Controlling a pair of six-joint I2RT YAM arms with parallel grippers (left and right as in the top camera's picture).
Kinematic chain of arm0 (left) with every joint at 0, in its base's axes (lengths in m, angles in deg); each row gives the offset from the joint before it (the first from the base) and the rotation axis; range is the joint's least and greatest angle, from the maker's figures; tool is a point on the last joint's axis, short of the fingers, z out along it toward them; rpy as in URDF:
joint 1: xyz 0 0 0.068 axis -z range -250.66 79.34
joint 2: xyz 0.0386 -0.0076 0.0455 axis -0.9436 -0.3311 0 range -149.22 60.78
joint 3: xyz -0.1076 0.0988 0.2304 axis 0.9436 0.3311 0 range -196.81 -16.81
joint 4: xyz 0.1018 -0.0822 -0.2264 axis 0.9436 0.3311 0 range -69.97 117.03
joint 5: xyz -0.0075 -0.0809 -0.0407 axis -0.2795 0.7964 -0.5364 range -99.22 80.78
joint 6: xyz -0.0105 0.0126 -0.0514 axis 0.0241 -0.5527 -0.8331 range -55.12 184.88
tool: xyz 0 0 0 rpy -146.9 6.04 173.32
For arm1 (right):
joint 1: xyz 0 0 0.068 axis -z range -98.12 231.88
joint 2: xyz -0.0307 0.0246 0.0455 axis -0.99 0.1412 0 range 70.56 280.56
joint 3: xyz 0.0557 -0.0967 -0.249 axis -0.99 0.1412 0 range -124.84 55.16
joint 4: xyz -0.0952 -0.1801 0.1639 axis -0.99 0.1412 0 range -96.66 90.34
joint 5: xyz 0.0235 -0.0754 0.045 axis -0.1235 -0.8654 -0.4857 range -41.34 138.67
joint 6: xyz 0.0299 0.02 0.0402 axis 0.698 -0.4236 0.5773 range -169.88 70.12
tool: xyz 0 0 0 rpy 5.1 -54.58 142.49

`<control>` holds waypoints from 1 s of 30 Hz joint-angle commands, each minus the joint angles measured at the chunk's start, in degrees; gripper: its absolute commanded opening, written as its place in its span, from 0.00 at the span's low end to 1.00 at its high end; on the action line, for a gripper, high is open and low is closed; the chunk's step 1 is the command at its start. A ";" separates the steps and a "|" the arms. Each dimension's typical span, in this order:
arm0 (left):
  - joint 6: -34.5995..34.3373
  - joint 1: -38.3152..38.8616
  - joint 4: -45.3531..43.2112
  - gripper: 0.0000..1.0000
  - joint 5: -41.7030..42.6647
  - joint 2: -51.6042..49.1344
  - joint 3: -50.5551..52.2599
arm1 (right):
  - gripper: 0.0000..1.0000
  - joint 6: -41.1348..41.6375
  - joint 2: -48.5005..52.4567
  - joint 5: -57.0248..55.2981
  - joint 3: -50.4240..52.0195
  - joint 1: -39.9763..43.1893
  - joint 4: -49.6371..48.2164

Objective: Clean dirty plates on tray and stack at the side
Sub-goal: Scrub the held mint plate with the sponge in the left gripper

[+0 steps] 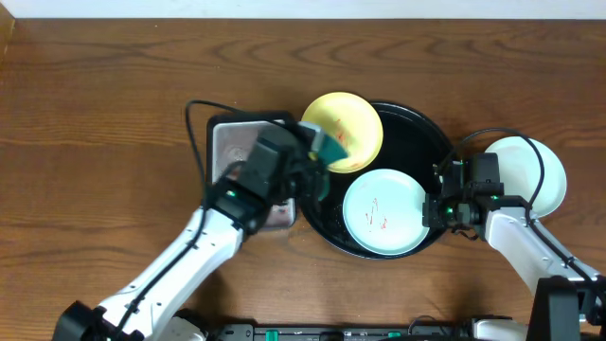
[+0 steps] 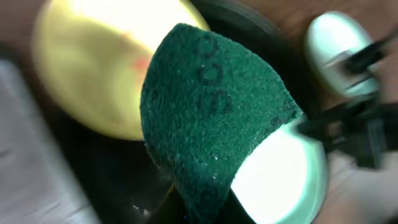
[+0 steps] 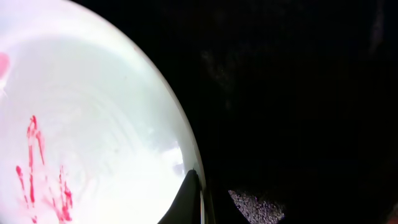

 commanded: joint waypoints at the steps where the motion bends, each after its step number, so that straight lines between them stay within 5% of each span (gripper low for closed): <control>1: -8.55 4.96 -4.98 0.08 0.33 -3.15 -0.48 | 0.01 1.11 0.98 -0.09 1.60 -0.98 -0.81; 8: -16.57 14.12 -18.67 0.07 0.35 -15.52 -0.48 | 0.01 1.11 0.98 0.35 1.60 -0.98 -0.79; 16: -17.66 18.80 -26.56 0.07 0.00 -27.30 -0.83 | 0.01 1.14 0.98 1.01 1.60 -0.96 -0.76; 30: -12.44 11.63 -9.49 0.07 -12.09 -25.42 -2.51 | 0.01 1.09 0.98 0.98 1.60 -0.96 -0.35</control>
